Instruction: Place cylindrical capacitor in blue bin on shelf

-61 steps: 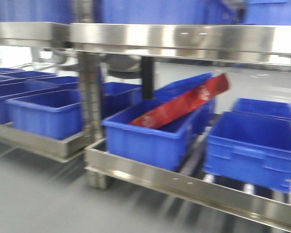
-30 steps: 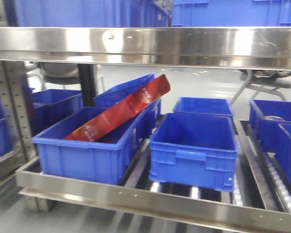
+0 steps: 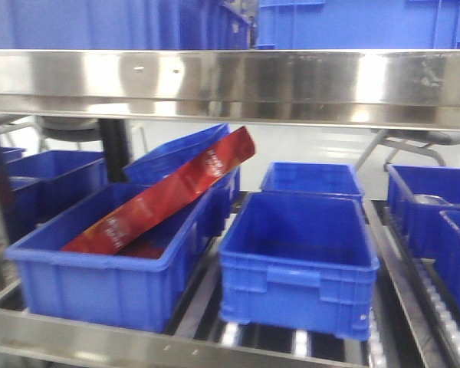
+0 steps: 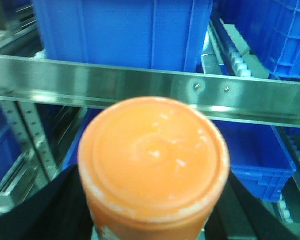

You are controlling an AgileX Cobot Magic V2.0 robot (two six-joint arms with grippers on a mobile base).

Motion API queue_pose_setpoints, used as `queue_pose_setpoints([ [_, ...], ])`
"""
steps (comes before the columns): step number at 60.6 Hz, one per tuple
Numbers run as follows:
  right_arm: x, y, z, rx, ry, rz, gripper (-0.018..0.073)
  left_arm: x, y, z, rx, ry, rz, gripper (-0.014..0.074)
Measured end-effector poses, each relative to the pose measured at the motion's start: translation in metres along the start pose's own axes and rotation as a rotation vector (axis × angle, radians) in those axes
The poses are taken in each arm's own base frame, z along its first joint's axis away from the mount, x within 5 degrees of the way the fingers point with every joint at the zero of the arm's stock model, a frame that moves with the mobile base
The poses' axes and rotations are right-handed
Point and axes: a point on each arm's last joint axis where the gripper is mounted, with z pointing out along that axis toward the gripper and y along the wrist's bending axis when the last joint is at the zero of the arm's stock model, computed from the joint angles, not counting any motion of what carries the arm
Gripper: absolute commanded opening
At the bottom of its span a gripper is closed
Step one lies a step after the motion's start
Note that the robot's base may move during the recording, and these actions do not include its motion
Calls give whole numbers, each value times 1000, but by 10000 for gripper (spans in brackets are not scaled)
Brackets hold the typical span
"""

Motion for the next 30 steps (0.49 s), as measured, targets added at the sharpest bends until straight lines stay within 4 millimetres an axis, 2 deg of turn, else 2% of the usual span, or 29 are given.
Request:
queue_pose_setpoints([
  [30, 0, 2, 0, -26, 1, -5, -162, 0, 0, 0, 0, 0, 0, -111],
])
